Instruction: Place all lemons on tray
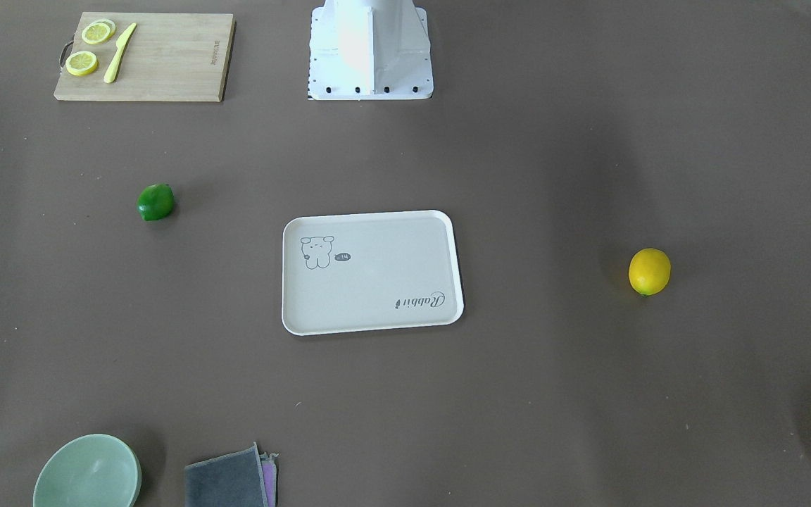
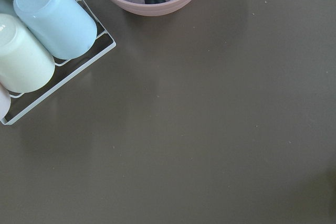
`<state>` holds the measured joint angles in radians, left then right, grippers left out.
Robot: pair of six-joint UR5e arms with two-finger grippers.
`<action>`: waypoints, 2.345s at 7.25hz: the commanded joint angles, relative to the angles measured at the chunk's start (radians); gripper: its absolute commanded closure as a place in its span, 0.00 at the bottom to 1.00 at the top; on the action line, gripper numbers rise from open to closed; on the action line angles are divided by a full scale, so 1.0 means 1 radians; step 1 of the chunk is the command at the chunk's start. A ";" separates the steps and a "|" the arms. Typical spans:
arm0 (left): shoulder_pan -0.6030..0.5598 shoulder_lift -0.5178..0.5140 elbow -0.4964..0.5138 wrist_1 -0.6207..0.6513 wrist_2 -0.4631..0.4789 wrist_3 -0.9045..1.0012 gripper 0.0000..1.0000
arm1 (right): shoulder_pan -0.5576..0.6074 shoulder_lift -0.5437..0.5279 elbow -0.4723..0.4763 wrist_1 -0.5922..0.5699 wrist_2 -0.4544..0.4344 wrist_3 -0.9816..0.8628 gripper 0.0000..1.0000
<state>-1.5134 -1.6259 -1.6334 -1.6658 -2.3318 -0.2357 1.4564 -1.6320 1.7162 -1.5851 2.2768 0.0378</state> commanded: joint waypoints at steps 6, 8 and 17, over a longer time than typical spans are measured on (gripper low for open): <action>0.061 -0.042 -0.006 -0.032 -0.062 -0.005 0.01 | -0.016 -0.020 0.020 0.000 0.047 0.013 0.00; 0.147 -0.063 -0.020 -0.054 -0.089 -0.022 0.01 | -0.080 0.010 0.023 0.000 0.049 0.037 0.00; 0.435 -0.238 0.193 -0.212 -0.087 -0.016 0.01 | -0.226 0.080 0.019 0.000 0.067 0.171 0.00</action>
<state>-1.0914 -1.8475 -1.4912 -1.8424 -2.4215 -0.2523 1.2316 -1.5525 1.7349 -1.5850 2.3441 0.2085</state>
